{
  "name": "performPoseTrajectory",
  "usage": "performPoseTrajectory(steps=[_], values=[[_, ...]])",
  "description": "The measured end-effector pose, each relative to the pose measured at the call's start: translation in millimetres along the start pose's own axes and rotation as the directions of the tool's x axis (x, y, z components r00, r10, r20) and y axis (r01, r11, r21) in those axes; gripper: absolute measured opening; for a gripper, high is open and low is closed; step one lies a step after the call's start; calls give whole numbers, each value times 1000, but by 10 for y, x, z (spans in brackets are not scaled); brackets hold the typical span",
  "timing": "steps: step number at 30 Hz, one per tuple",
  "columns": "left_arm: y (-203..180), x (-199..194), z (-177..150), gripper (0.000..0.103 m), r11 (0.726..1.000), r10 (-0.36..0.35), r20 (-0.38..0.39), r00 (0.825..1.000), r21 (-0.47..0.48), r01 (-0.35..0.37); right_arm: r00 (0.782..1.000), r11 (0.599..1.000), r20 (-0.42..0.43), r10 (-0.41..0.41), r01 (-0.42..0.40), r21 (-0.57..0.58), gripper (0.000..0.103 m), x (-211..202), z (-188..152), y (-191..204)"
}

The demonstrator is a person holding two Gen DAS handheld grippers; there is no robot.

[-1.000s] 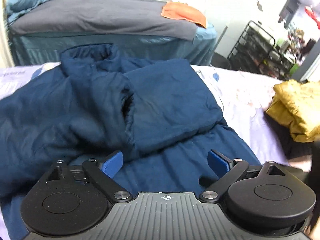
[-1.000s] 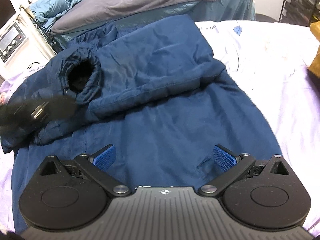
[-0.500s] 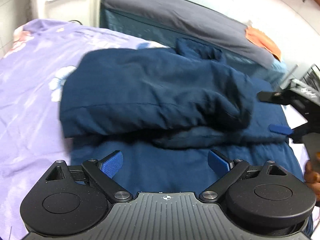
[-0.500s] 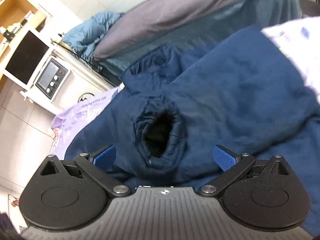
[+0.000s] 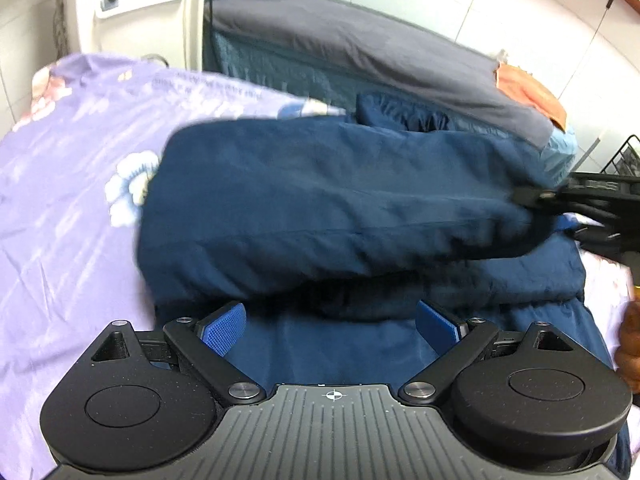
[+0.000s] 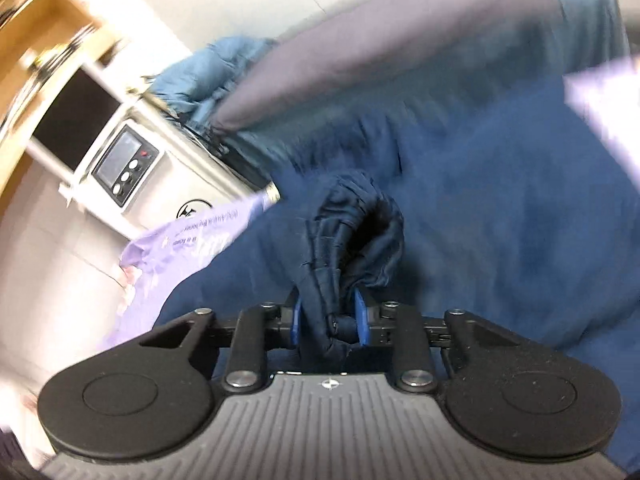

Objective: Fold large clothes

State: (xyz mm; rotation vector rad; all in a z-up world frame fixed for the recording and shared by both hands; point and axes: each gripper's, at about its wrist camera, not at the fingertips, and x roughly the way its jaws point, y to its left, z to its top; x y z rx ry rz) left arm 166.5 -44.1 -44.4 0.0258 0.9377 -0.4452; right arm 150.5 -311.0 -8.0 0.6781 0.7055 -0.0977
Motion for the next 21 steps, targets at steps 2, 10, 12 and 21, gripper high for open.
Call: performPoseTrajectory(steps=[2,10,12,21], values=[[54,-32,64,103,1000,4,39,999,-14,-4,994,982,76,-78,90,-167,29,-203,85,153],[61,153,421,103,999,47,62,997,14,-48,953,949,-102,-286,266,-172,83,232,118,-252],[17,269,499,103,992,113,40,993,57,-115,929,926,-56,-365,356,-128,84,118,61,-317],[-215,742,633,103,974,163,-49,985,166,-153,984,874,46,-171,173,-454,98,33,140,236]])
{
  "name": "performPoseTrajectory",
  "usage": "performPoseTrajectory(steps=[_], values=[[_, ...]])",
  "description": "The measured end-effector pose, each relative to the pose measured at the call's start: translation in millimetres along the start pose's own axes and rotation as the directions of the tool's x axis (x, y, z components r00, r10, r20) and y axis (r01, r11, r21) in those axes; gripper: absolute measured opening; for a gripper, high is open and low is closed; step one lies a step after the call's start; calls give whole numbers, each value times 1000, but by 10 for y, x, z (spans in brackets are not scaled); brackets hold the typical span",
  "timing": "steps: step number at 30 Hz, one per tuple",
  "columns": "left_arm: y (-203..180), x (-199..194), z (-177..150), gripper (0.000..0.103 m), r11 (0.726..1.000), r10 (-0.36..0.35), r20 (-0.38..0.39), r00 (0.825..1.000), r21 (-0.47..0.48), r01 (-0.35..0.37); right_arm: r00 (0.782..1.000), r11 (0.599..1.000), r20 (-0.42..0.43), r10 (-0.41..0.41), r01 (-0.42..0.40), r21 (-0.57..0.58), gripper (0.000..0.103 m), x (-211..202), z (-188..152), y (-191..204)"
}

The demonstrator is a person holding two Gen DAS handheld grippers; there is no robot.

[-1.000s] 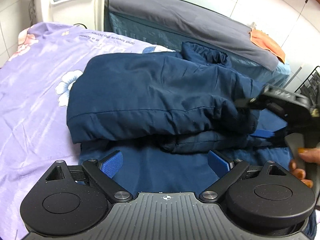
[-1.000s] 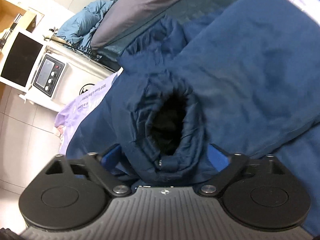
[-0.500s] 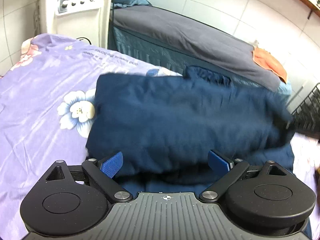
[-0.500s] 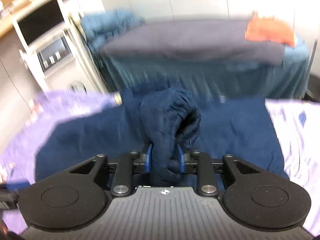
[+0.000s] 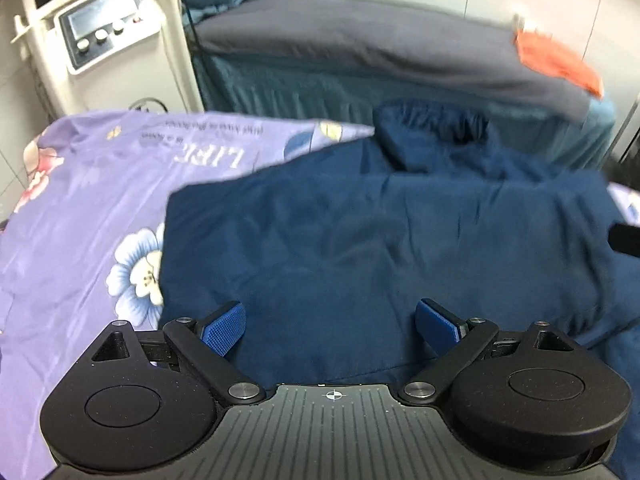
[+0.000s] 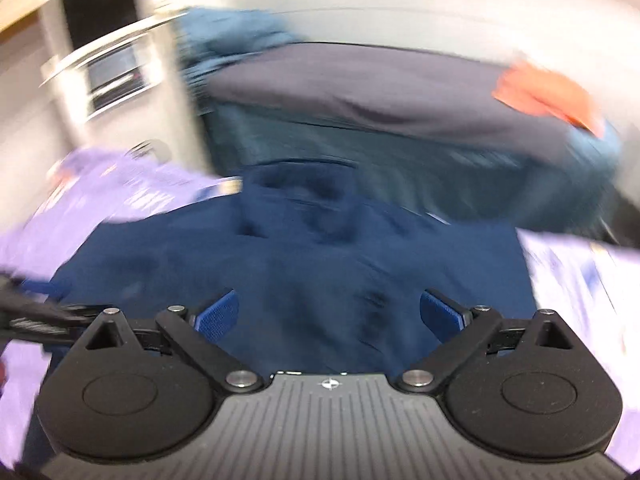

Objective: Fold large clothes

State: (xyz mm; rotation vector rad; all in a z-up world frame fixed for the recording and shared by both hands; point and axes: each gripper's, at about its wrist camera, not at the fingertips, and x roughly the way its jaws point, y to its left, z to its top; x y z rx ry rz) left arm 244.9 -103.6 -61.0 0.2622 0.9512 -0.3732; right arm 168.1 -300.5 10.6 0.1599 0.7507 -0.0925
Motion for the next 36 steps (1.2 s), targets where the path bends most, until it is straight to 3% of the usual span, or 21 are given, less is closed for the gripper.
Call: performPoseTrajectory(steps=[2,6,9,11,13,27,31,34,36], values=[[-36,66,-6,103,1000,15,-24,1000,15,-15,998,993,-19,54,-55,-103,100,188,74,183],[-17,222,-37,103,999,17,-64,998,41,-15,990,983,-142,18,-43,-176,102,712,66,371],[32,347,-56,103,999,14,-102,995,38,-11,958,981,-287,-16,-40,-188,103,1077,-66,330],[41,457,-86,103,999,12,-134,991,48,-6,935,987,-355,2,-60,-151,103,1243,-163,256],[30,524,-114,103,998,12,-139,990,68,-2,934,992,-356,23,-66,-109,103,1321,-193,191],[11,787,-149,103,999,19,-102,995,52,-14,933,989,-353,-61,10,-146,103,1480,-269,319],[21,775,-147,103,998,12,-96,995,58,-7,923,989,-378,-73,18,-146,103,1512,-221,329],[78,706,-90,103,999,-15,-101,995,33,18,887,983,-441,-138,67,-173,103,1551,-27,432],[130,555,-69,103,1000,-9,-58,998,-7,9,901,963,-381,-207,120,-240,99,1323,133,610]])
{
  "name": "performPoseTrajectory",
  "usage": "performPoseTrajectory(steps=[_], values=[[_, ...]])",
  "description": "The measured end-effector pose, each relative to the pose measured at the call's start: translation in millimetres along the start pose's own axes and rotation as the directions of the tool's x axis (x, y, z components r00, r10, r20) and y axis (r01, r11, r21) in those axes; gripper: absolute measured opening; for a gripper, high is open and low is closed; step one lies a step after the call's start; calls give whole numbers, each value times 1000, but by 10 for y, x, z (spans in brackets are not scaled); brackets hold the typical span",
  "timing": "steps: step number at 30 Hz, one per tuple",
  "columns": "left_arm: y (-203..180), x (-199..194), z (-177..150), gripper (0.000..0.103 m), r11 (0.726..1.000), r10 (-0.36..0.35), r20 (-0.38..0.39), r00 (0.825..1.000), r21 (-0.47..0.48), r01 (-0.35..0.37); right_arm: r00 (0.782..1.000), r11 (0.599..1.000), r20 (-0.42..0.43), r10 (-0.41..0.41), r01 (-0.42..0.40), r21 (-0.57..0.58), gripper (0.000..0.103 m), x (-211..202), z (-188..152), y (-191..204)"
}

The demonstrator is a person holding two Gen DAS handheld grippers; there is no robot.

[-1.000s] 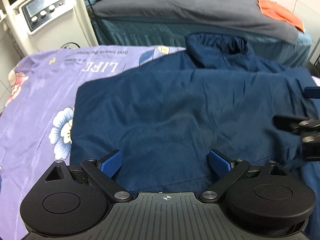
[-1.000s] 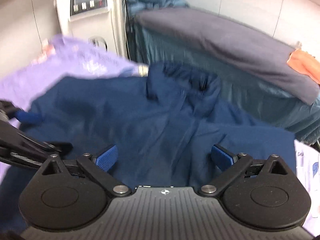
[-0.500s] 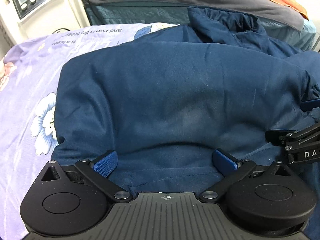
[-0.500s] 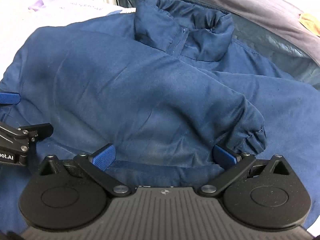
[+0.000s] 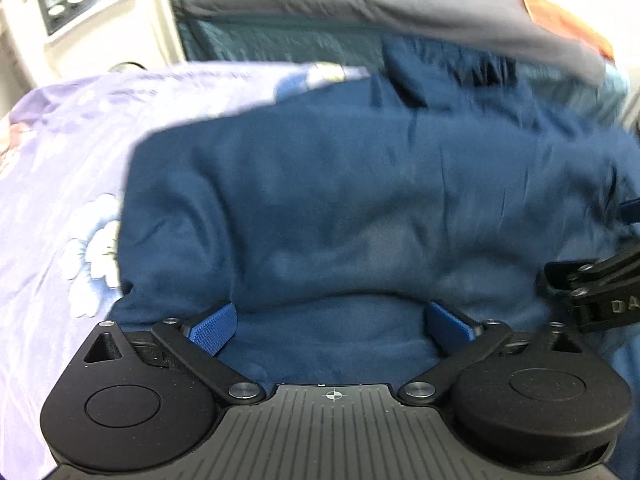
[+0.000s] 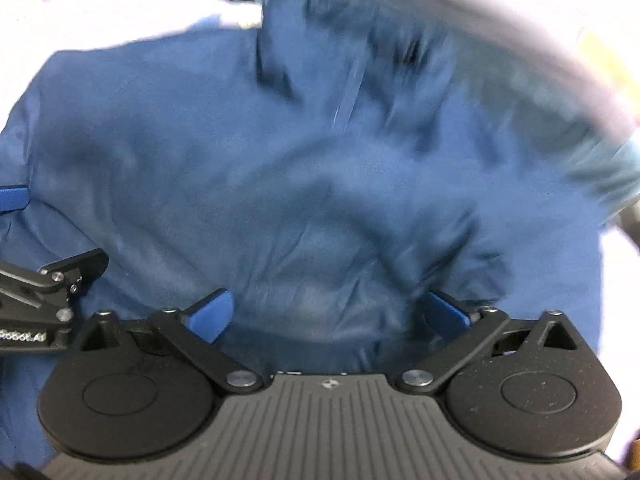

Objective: Fold large clothes

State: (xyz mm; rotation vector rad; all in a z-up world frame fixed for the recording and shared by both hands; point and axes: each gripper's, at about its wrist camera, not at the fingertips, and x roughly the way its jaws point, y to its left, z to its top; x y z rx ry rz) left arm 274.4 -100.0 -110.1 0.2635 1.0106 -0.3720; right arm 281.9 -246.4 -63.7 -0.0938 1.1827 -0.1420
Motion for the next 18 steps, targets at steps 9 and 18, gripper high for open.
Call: performPoseTrajectory(steps=[9,18], values=[[269,-492,-88,103,987,0,18,1000,-163,3,767,722,69,638,-627,292,103,-2309,393,126],[122,-756,-251,103,997,-2,9,1000,-76,3,579,552,135,804,-812,190,103,-4427,569,551]])
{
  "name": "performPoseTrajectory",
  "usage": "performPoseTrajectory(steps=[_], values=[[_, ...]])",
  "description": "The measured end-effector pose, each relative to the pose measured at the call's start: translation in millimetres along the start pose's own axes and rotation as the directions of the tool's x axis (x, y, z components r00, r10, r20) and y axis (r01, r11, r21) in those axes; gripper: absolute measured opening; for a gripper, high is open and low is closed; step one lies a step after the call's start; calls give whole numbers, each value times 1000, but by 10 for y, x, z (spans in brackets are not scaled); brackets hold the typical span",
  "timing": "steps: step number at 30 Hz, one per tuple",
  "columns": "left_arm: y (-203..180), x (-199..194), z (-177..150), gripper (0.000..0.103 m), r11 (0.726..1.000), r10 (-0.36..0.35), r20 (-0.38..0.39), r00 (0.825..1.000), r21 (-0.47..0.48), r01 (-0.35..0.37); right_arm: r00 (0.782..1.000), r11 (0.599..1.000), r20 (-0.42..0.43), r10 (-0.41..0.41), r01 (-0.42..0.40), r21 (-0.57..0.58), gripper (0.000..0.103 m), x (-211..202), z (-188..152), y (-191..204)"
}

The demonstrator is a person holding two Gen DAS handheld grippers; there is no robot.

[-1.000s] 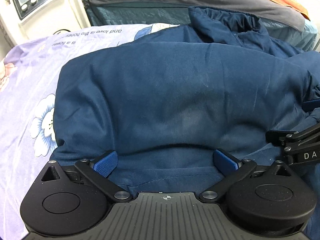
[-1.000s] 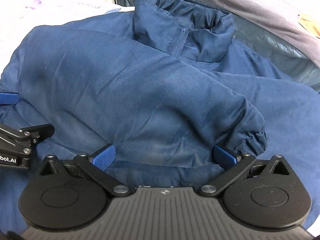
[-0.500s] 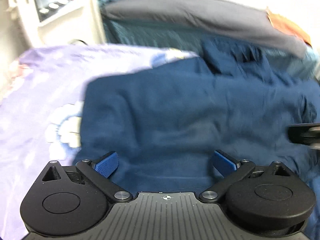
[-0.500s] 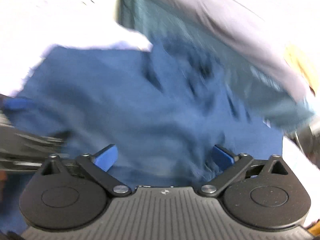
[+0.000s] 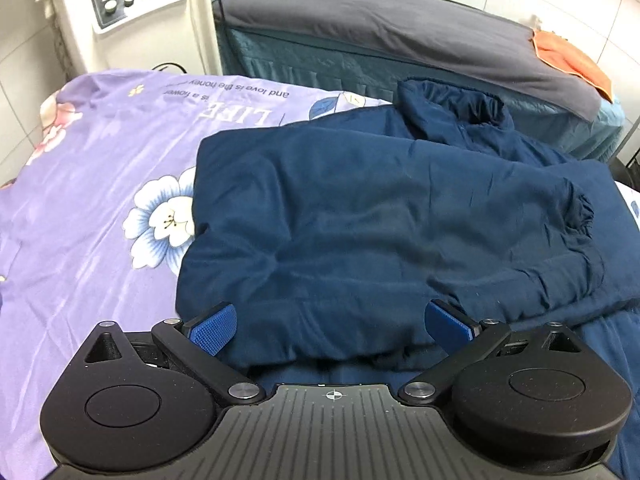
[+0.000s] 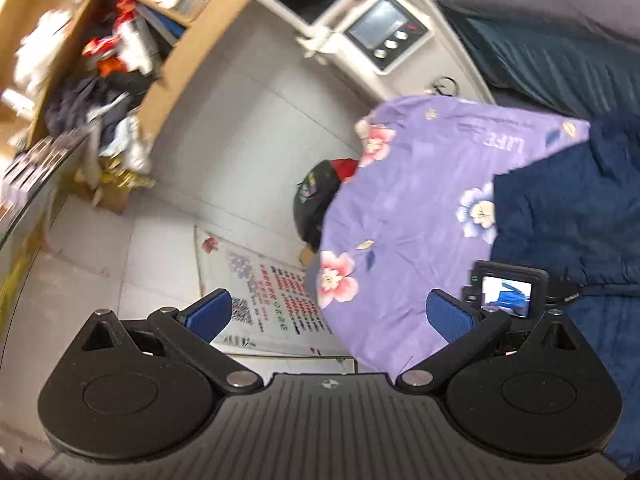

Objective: Fold large clothes

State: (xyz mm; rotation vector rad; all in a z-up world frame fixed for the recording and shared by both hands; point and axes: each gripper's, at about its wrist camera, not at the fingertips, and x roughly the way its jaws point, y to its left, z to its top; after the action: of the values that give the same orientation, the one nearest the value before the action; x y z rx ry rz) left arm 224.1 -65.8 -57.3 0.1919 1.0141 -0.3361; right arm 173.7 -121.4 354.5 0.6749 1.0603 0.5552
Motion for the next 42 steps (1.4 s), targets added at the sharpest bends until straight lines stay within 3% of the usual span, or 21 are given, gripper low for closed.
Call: performPoseTrajectory(steps=[4,8,12,14,20,23,25,28,32,35,38,42], values=[[53,-44,-80,103,1000,18,-17,1000,-20,-19,999,996,-50,-16,12,-86,103,-17,-150,146],[94,-149,-164,103,999,35,-8,999,-13,-36,988,996,-136,-79,84,34,103,145,-337,-113],[112,-280,-250,103,999,46,10,999,-12,-46,986,987,-77,-146,151,57,103,18,-450,-296],[126,-333,-300,103,999,50,5,999,-23,-50,981,984,-93,-169,174,48,103,20,-508,-423],[267,-641,-612,103,998,-7,-3,1000,-54,7,973,963,-99,-207,221,156,103,31,-921,-1392],[387,-814,-848,103,999,-17,-23,1000,-43,16,959,950,-9,-282,281,137,102,-15,-1179,-1979],[481,-910,-1006,103,999,-13,-41,999,-38,12,927,929,89,-364,355,101,102,-110,-1385,-2365],[647,-982,-1233,103,997,-27,-89,996,-77,20,855,877,210,-475,479,33,102,-211,-1739,-2875],[776,-1015,-1493,103,993,-21,-132,991,-116,6,781,802,255,-570,597,-38,99,-206,-2276,-3533],[786,-1073,-1665,103,991,-54,-143,988,-130,36,719,725,224,-657,685,-70,90,-204,-2655,-3988],[726,-1076,-1846,103,994,-56,-171,984,-104,38,684,689,166,-710,724,-37,85,-296,-2972,-4391],[625,-1032,-2060,103,993,-86,-229,970,-94,66,691,698,98,-716,711,83,82,-506,-3246,-4785]])
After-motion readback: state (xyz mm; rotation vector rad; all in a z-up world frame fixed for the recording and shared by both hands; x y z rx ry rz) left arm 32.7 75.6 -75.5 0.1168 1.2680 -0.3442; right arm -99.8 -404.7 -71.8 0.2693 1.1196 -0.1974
